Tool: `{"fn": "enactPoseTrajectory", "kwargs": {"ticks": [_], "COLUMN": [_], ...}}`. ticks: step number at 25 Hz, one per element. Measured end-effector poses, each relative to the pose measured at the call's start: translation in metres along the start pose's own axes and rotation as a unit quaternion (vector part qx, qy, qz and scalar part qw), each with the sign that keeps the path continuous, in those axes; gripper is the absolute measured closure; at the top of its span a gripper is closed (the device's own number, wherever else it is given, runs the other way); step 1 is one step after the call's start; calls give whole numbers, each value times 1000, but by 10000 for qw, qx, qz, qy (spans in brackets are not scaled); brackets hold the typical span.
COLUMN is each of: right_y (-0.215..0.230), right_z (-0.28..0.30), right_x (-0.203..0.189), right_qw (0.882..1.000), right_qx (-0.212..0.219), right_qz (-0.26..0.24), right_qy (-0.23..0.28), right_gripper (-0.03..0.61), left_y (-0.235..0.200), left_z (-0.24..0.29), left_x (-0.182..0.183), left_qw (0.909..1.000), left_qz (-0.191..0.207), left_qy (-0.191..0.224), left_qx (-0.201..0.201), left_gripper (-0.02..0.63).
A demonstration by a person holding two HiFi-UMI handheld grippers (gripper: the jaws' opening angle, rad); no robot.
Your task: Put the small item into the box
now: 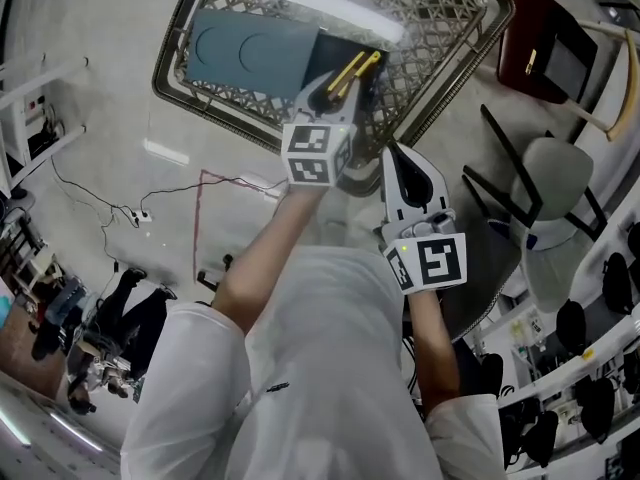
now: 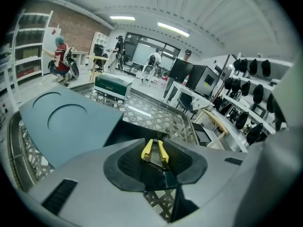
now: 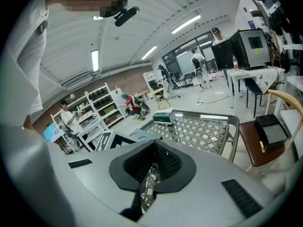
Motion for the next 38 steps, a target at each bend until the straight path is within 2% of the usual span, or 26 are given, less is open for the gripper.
{"fn": "enactPoseTrajectory", "kwargs": {"ticks": [5,12,17,19,26,30,38], "right_y": [1,-1,-3,-4,-3,-3,-5], "right_z": [1,0,1,0,0,2,2], "right_x": [-1,-7,-9,-10,-11,-10,-12], "right_qw": [10000,9999,9998,9998,9997,9997,9997], "right_qx": [0,-30,-34,-34,-20,16,59], "right_qz": [17,115,171,181,211,212,224], "right_qy": [43,48,53,57,73,76,37], "right_gripper": [578,578,578,578,578,578,578], "left_y": [-3,-7,-5,-5,-11,-14,-14], "left_z": [5,5,7,7,4,1,-2], "left_x": [-11,-21,-21,-20,-16,-8,-5], "left_qw": [9995,9962,9912,9888,9854,9861,9859], "left_qz": [40,368,891,1093,1275,1202,1212], "left_qy": [-316,-727,-860,-872,-736,-472,-353], "left_qx": [41,312,472,527,852,1049,1096], "left_gripper": [494,494,495,495,483,471,462]}}
Point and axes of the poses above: the fingertips, and each gripper's own axes: z forward along the fingers, y to its right, x out of its top, the point moved 7 cm from there along -z, backward along the fingers, and after that the axes turned 8 degrees about -z, right-handed, at the moved point
